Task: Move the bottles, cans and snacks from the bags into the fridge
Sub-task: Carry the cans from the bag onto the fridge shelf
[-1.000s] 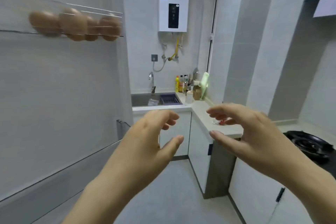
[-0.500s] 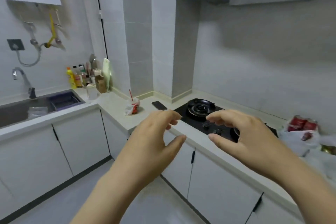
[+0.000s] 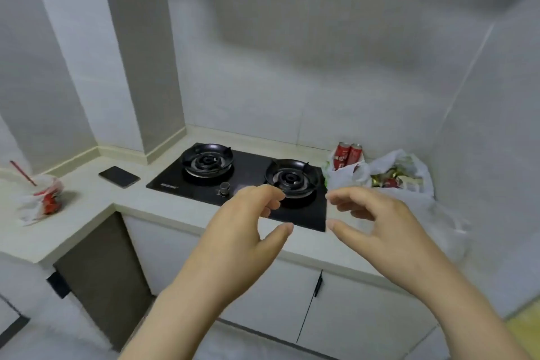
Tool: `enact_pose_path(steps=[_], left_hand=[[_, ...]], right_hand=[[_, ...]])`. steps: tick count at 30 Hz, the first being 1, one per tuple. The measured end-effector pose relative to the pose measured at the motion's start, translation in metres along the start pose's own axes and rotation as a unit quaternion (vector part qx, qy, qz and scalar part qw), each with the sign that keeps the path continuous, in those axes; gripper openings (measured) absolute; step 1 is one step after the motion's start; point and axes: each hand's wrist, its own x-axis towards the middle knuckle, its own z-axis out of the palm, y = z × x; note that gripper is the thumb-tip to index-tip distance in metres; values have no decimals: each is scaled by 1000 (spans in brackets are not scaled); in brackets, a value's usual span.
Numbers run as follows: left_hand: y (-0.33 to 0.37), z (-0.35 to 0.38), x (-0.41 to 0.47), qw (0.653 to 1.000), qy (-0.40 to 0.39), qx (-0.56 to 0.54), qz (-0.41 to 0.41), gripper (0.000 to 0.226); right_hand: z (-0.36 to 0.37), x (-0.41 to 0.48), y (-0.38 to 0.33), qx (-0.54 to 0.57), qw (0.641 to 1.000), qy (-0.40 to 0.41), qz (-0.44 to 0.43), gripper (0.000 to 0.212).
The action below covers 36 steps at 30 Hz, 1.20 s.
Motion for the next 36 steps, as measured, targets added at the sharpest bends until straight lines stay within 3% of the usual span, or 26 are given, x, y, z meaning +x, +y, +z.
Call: enact_pose_path(steps=[15,36], left_hand=[[12,117,177,999,-47,-24,-7,35],[-92,200,417,986,-148,-82,4,31]], right_hand=[[-49,113,156,48,996,36,72,29],[-18,300,278,38,973,73,214,27]])
